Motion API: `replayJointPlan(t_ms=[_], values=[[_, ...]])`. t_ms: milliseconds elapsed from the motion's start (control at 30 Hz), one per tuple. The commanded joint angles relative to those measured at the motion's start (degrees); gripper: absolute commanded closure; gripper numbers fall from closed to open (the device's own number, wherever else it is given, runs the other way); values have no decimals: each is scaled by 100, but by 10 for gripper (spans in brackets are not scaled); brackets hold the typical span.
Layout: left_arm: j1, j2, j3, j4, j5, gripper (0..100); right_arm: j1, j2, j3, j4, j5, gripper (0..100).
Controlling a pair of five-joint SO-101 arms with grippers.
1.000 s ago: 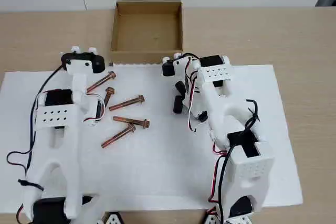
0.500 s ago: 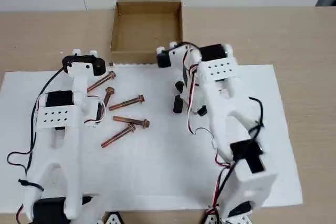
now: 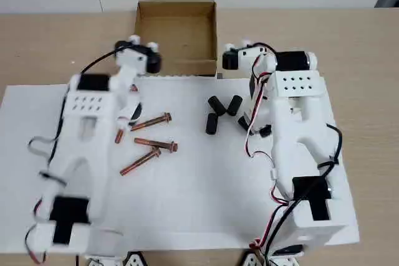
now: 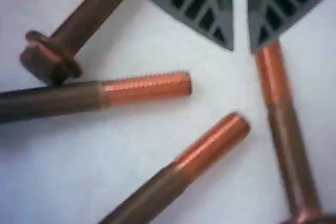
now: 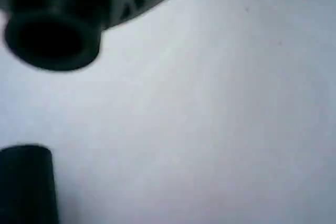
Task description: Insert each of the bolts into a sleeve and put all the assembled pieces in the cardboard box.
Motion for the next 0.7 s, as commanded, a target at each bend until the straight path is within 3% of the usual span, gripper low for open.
replayJointPlan(t_ms=[0,300,433,667], values=[[211,791,-1376,554,-440,992,330,-347,123,48,-18,991],[273,2655,-3530,1389,-1644,992,532,-356,246,40,-53,991],[299,3059,-3890,1521,-2207,953,541,-356,246,-4,-62,991],[457,3156,-3890,1512,-2391,889,549,-356,246,-40,-62,991]])
